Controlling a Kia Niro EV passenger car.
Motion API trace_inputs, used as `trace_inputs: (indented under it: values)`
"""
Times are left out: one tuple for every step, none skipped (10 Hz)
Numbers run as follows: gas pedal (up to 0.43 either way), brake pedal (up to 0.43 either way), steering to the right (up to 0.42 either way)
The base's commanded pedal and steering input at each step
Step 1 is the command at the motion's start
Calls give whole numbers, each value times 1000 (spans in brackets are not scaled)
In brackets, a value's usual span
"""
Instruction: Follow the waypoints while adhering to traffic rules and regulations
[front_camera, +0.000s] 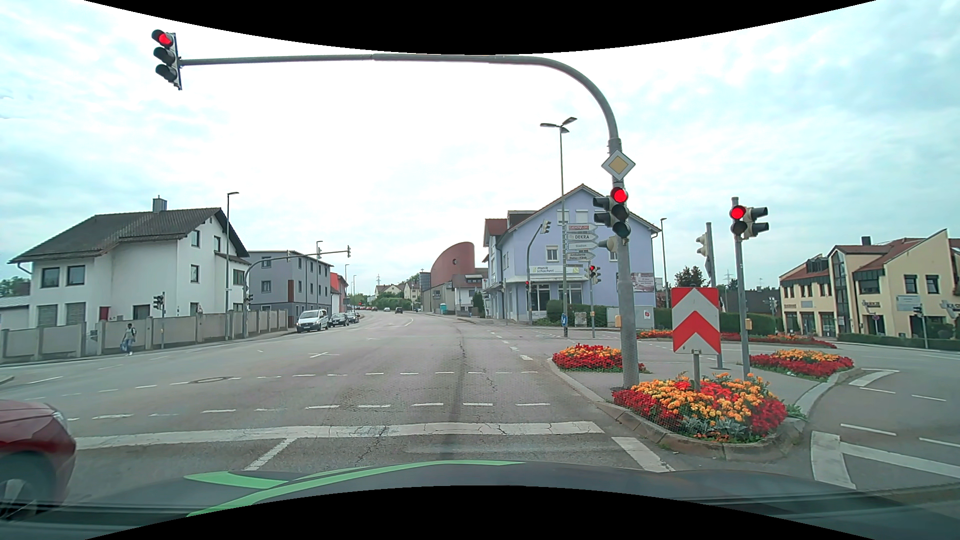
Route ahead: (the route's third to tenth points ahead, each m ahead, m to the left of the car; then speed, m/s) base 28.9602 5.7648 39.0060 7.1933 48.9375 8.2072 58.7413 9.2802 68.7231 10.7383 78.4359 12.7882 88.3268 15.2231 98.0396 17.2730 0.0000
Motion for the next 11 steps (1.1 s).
trace_inputs:
  values:
    - [0,274,5]
    - [0,274,5]
    - [0,274,5]
    - [0,274,5]
    - [0,274,5]
    - [0,274,5]
    - [0,274,5]
    - [0,274,5]
    - [0,274,5]
    - [0,274,5]
    - [0,274,4]
